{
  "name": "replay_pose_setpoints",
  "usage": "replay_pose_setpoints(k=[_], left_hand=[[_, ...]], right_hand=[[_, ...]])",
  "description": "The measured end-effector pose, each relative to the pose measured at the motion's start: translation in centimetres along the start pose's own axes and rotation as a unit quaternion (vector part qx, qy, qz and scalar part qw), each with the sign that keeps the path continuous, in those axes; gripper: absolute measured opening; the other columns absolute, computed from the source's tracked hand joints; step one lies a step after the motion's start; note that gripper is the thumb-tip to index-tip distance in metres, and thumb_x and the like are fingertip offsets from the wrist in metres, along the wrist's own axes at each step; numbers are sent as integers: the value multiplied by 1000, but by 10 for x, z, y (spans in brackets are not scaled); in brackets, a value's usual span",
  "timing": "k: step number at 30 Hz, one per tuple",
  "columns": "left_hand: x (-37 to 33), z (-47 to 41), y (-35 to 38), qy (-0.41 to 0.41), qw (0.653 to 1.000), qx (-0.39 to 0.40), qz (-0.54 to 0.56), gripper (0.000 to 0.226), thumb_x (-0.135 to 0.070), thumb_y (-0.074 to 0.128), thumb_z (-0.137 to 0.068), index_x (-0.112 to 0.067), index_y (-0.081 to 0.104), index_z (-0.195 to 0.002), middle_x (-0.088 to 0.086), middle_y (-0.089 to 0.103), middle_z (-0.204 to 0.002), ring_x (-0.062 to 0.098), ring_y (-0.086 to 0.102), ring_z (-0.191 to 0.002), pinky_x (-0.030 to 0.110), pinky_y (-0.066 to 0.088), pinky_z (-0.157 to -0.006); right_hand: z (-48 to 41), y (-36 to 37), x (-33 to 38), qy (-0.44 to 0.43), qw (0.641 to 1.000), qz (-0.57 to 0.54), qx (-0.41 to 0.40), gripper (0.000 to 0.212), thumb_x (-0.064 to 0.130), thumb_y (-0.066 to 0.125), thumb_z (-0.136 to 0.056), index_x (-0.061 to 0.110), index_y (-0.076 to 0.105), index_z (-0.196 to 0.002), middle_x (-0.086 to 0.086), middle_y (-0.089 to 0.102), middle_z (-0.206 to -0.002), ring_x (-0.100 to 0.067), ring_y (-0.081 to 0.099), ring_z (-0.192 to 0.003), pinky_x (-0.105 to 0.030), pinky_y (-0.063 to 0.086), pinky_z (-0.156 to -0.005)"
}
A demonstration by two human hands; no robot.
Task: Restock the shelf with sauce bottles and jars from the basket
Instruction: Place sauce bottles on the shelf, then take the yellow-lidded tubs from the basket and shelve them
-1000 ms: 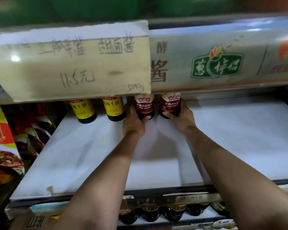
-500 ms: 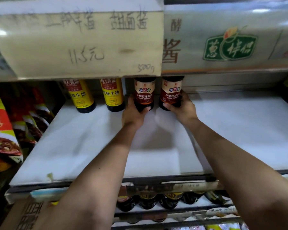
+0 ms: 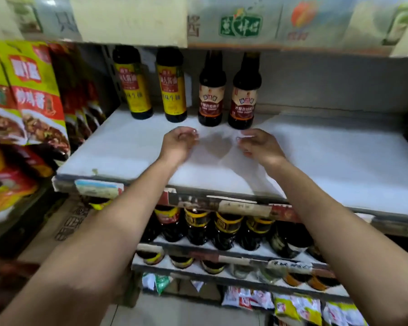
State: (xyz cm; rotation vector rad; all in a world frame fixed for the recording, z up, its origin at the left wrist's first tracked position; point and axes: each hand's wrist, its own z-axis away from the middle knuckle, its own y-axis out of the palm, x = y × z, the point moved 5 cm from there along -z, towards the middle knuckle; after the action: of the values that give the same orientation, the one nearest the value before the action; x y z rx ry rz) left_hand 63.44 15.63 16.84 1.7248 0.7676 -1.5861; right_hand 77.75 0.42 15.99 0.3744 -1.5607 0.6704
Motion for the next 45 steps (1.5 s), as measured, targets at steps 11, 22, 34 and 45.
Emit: replay_pose_setpoints(k=[11,22,34,45], left_hand=[[-20,176,-101,53,989,-109,-86,13,-3,48,-91,-9,59,-87,-9,67,-58,-1,61,-55,11,46,-55],[46,356,-244,-75,933,-327,-133,15,-13,52,-92,-16,62,-81,1,63,-74,6,60,-64,12,44,-56],[93,507,-376,-129,829,-541,-54,12,-12,50,-92,-13,59,-85,1,60,-73,-6,56,-52,14,41,-57],[112,537,-469,-164,785,-597,-24,17,-21,53,-91,-21,63,-77,-9,66,-69,5,61,-67,21,43,-65]], right_hand=[[120,61,43,-73,964,-104,232,15,5,60,-86,19,61,-91,-6,64,-90,-4,66,-70,-18,51,-68],[238,216,-9,2,881,-11,473,14,6,60,-85,11,60,-98,0,66,-86,-6,64,-72,-13,49,-62],[347,381,-65,81,797,77,594,12,9,57,-88,12,58,-100,-18,63,-111,-18,63,-81,-22,46,-71],[373,497,-73,97,780,109,608,15,8,57,-88,7,57,-104,-26,60,-116,-16,59,-74,-23,44,-67]])
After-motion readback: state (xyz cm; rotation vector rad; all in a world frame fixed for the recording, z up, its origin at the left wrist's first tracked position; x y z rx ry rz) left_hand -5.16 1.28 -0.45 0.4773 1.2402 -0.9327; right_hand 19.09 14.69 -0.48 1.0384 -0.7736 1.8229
